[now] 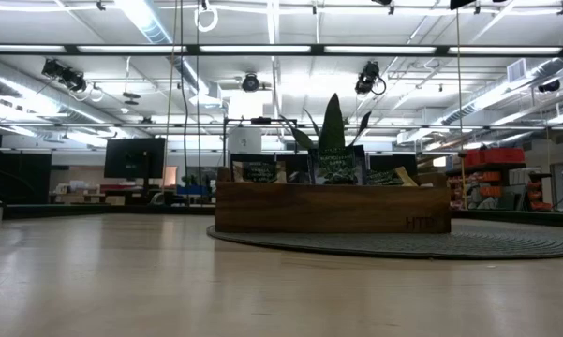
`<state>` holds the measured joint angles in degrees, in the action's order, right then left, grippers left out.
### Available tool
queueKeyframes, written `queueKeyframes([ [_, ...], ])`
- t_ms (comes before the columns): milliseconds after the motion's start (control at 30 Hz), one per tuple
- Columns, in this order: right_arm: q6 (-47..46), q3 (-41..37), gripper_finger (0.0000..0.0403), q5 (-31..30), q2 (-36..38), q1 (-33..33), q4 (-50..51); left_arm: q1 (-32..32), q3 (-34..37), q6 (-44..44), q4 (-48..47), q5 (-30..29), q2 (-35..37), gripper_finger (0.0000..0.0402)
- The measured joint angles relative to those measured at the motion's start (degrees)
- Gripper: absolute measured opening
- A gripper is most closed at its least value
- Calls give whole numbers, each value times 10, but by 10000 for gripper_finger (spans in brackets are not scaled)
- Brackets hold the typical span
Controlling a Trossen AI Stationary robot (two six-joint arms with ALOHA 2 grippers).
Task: Pick & Place Tea
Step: Put the brown tea bag into the left section of the wooden organizer
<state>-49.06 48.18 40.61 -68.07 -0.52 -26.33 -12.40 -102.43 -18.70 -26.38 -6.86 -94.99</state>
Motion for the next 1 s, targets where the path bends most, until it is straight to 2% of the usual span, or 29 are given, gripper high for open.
queueKeyframes([
  [533, 0, 0, 0, 0, 0, 3, 3, 9, 0, 1, 14, -36, 9, 131],
  [700, 2, 0, 0, 0, 0, 3, 2, 9, 0, 13, 11, -2, 9, 131],
  [1000, 5, 0, 0, -1, 0, 2, 2, 10, 0, 21, 13, 19, 9, 131],
])
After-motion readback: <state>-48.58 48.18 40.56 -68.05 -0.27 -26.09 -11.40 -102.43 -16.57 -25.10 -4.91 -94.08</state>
